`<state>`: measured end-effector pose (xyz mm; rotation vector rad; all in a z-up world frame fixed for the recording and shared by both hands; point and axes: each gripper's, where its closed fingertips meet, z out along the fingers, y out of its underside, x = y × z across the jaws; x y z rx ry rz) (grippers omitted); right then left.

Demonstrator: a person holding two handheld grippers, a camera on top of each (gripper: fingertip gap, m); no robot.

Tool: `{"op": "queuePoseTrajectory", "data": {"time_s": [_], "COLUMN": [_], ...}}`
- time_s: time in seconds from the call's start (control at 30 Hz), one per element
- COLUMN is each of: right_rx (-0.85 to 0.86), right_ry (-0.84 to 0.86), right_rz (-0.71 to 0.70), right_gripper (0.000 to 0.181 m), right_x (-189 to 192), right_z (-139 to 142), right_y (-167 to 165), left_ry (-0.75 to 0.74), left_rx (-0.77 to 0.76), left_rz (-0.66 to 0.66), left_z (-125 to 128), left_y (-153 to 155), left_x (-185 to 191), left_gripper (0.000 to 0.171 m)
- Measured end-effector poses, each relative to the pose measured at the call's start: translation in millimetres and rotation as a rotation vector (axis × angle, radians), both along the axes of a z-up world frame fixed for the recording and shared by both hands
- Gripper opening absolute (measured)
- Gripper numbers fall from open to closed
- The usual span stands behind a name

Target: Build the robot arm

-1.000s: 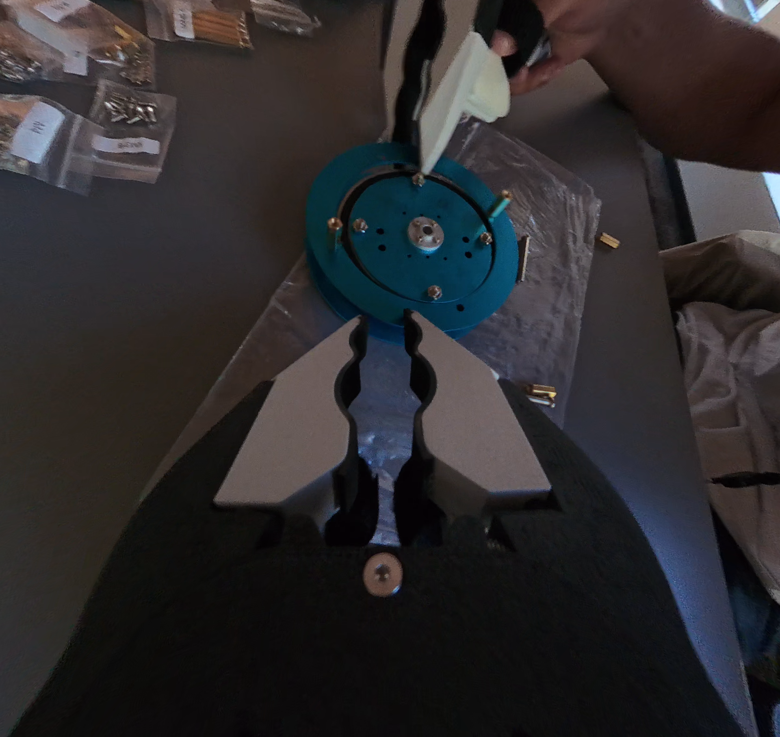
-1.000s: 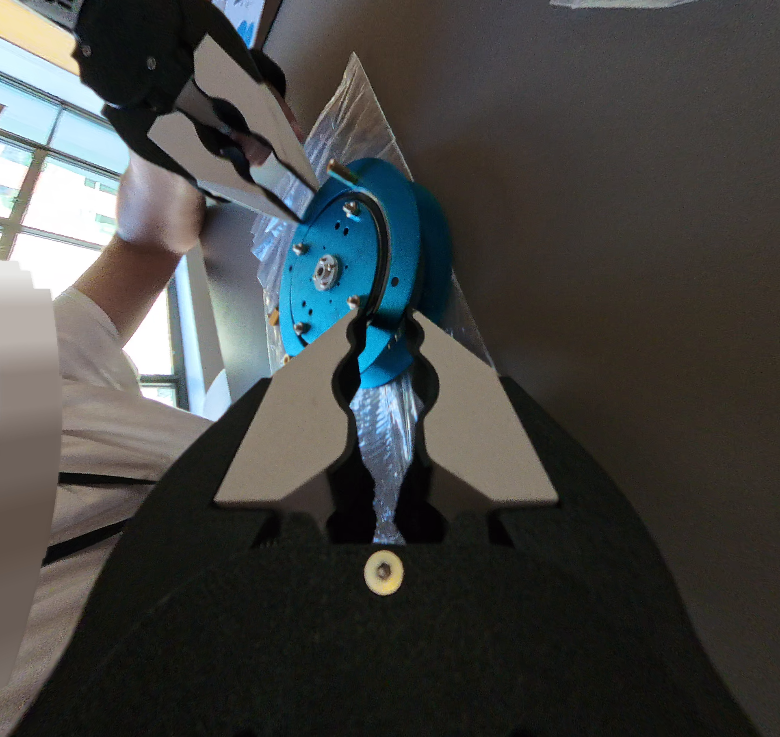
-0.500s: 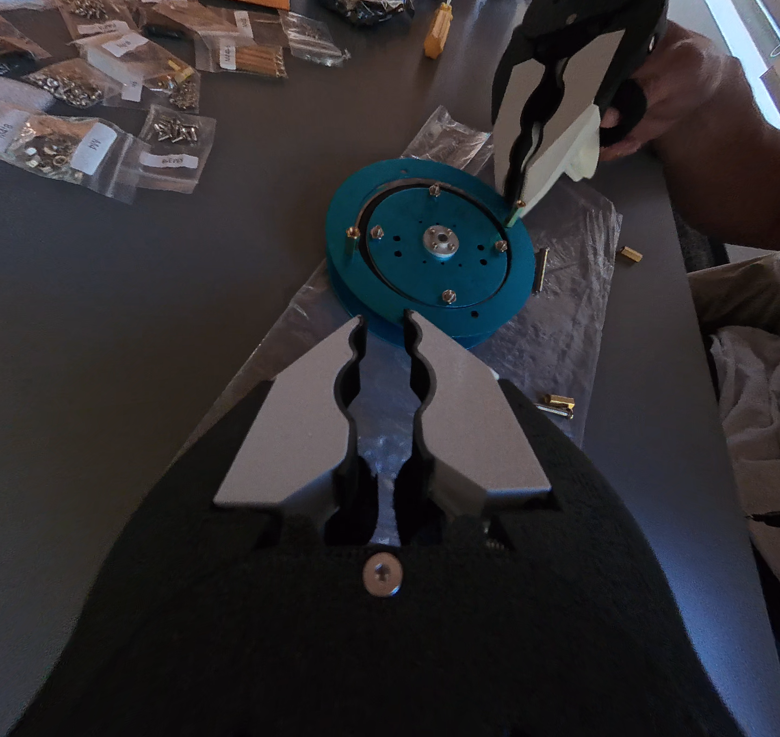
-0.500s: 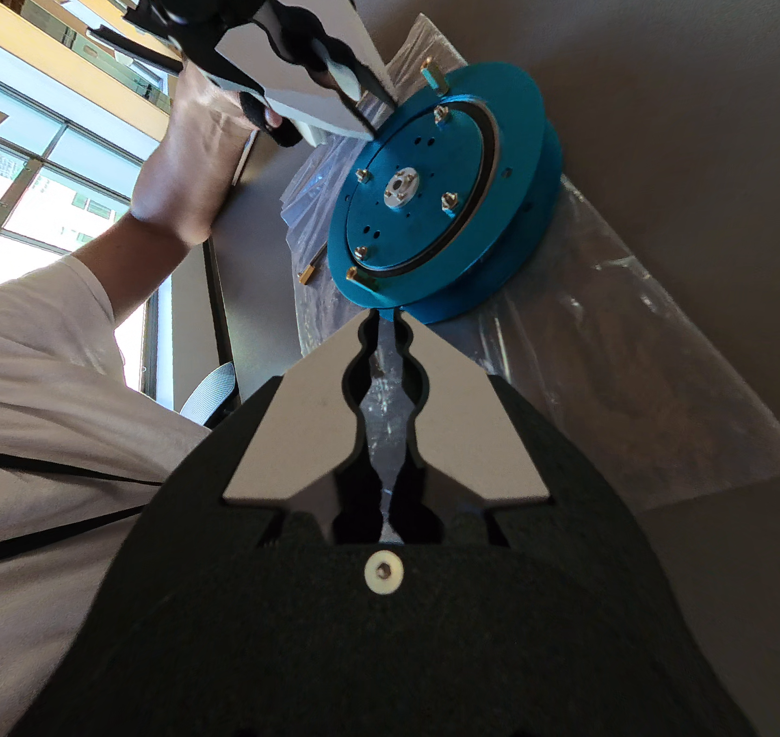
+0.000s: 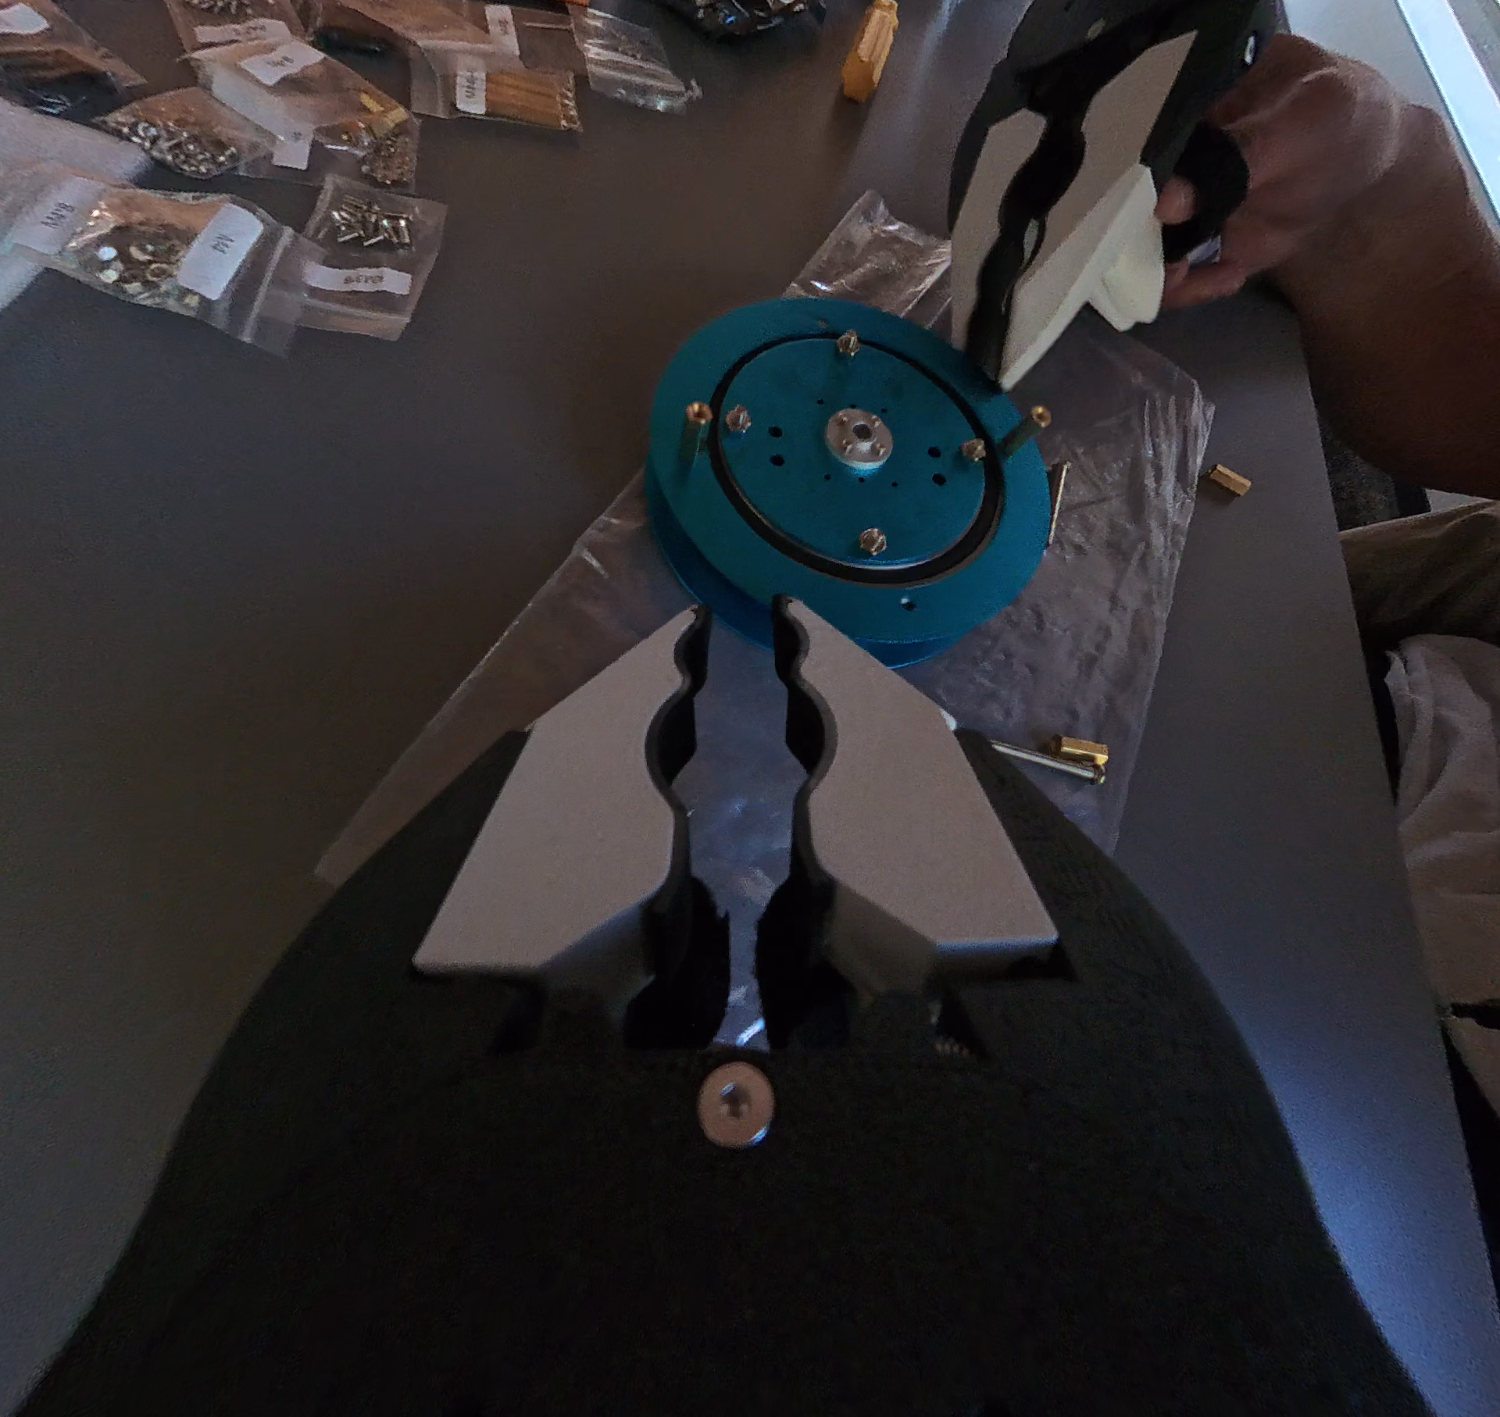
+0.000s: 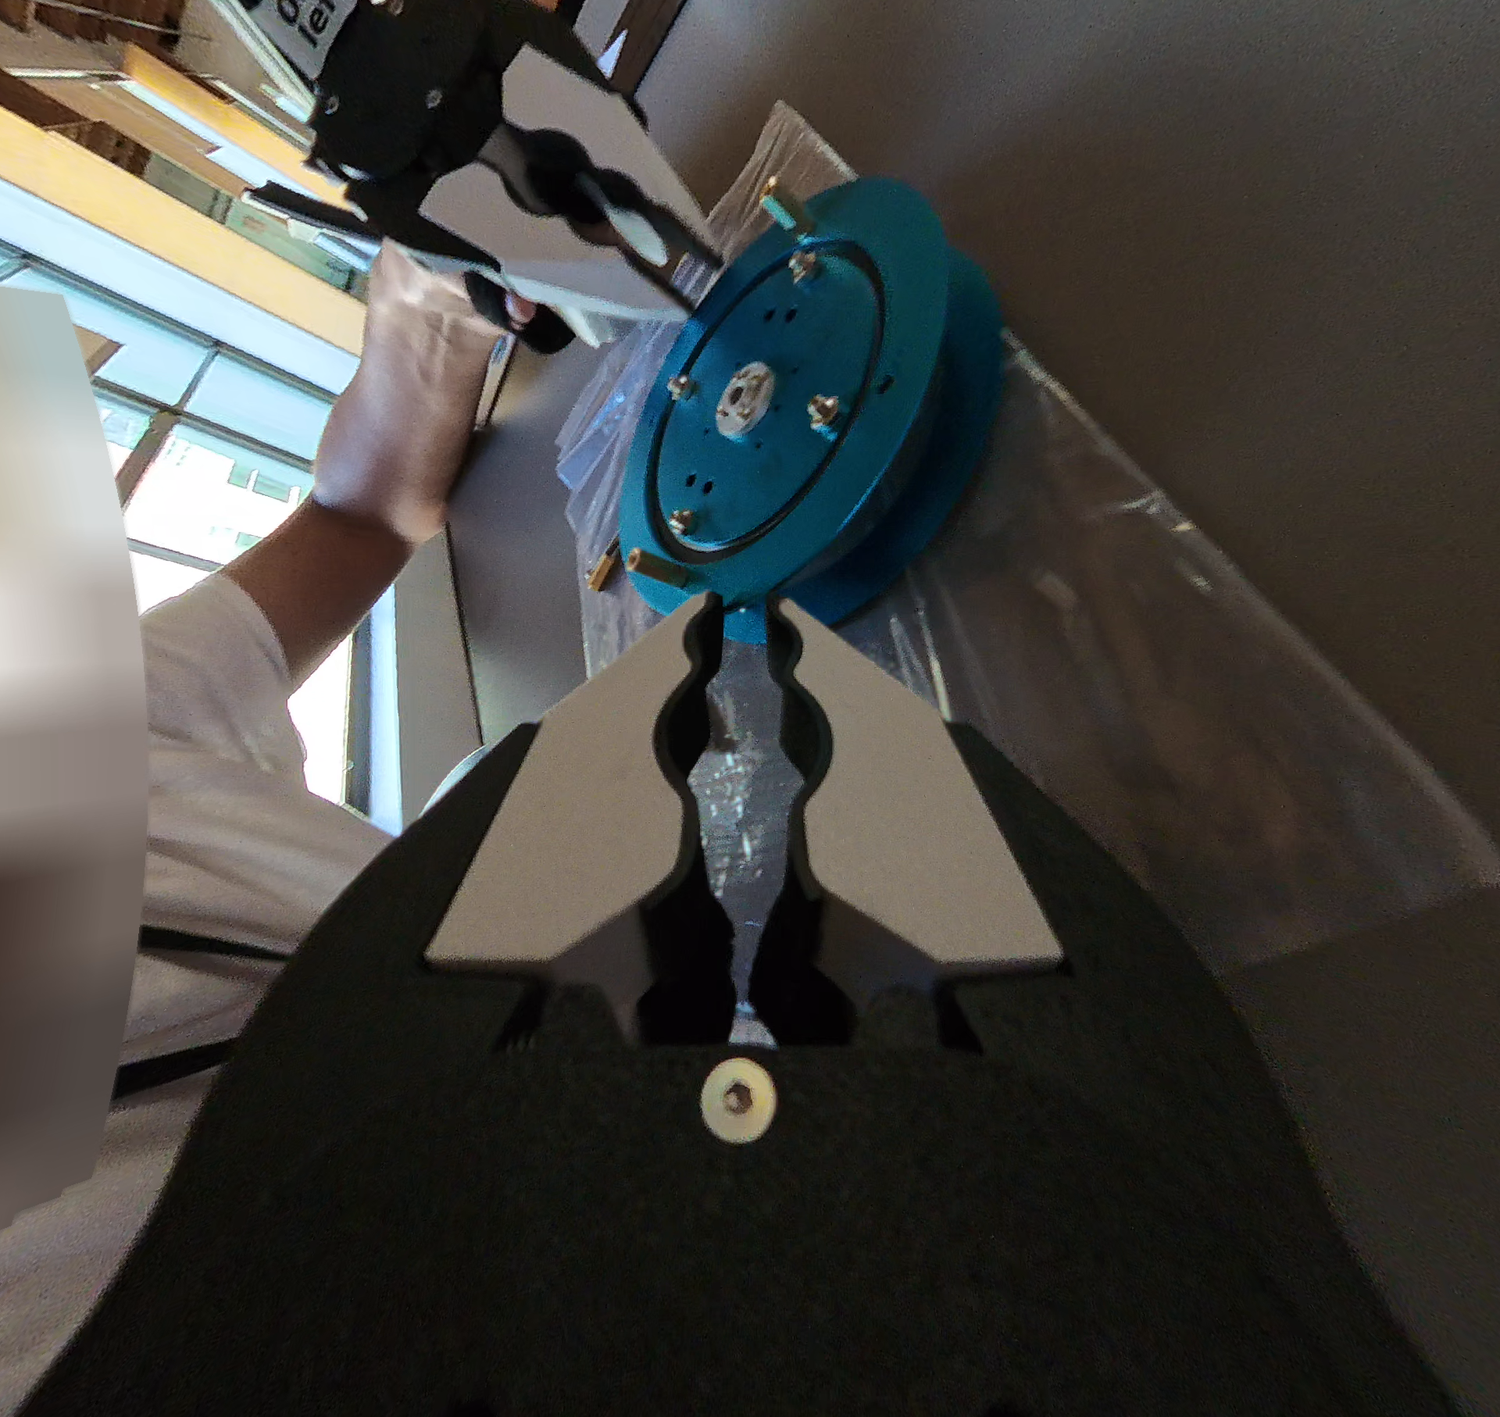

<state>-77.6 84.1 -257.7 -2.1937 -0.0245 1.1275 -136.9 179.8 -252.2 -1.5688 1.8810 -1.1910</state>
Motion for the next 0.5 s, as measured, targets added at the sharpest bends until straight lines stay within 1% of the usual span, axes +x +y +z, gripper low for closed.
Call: {"op": "queuePoseTrajectory", "data": {"time_s": [0.1, 0.33, 0.43, 0.5], "right_rx": [0.002, 0.004, 0.011, 0.045], "right_ry": [-0.016, -0.021, -0.020, -0.025], "right_rz": [0.033, 0.011, -0.015, -0.041], "right_gripper": [0.007, 0.008, 0.012, 0.014], "right_x": [-7.7, -6.7, -2.7, 1.7], "right_z": [-1.2, -1.3, -0.7, 3.5], "right_y": [-1.7, 2.5, 2.3, 1.5], "left_ry": [-0.005, -0.023, -0.071, -0.120], "left_rx": [-0.009, 0.065, 0.122, 0.177], "left_rz": [0.004, 0.007, 0.014, -0.006], "left_z": [2.1, 5.0, 10.1, 14.2], "left_y": [1.8, 1.3, 0.5, -7.1], "left_x": [-0.8, -0.1, 3.2, 5.6], "left_gripper": [0.015, 0.016, 0.016, 0.017]}}
